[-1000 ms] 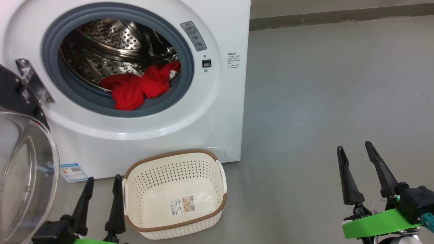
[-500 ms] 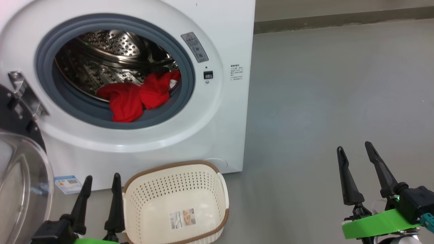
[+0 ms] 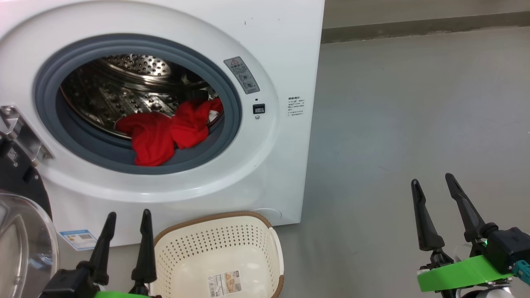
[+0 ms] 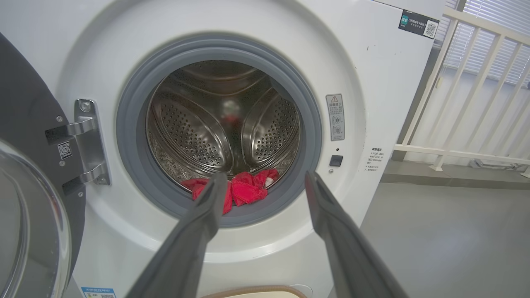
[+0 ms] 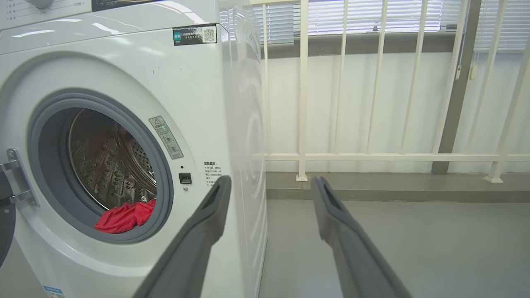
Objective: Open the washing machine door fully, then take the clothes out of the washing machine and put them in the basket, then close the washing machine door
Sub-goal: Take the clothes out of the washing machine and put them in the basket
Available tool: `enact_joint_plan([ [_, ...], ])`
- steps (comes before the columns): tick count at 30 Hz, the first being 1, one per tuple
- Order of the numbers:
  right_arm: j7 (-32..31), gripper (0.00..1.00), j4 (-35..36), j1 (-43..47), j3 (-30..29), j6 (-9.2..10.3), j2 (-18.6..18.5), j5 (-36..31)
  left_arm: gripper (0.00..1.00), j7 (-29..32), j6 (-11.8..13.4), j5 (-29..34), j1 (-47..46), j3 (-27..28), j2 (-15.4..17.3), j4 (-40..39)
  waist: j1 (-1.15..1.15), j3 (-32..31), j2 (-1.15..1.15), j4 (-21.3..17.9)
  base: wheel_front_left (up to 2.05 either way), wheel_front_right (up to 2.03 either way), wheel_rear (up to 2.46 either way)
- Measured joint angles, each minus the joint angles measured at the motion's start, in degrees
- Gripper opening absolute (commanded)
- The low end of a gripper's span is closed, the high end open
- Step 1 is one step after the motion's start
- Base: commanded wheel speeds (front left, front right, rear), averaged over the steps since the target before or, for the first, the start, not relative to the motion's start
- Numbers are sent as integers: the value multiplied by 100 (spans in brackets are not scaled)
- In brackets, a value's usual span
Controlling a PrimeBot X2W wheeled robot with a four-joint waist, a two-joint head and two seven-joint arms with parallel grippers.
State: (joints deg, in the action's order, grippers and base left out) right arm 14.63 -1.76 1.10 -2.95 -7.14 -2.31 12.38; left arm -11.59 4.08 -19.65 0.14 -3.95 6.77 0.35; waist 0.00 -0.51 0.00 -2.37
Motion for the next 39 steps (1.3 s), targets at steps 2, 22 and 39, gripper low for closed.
enact_joint_plan([
  [2,0,100,-2,-1,8,0,0,0,100,0,10,0,0,-10,0,-4,0,3,0,2,0,0,0],
  [22,0,100,0,-12,40,0,1,0,100,49,137,0,-267,-110,-3,13,0,251,0,133,0,0,0],
  [39,0,100,36,-462,216,0,1,-81,100,12,152,1,-1549,-142,-15,425,0,1147,0,271,0,0,0],
])
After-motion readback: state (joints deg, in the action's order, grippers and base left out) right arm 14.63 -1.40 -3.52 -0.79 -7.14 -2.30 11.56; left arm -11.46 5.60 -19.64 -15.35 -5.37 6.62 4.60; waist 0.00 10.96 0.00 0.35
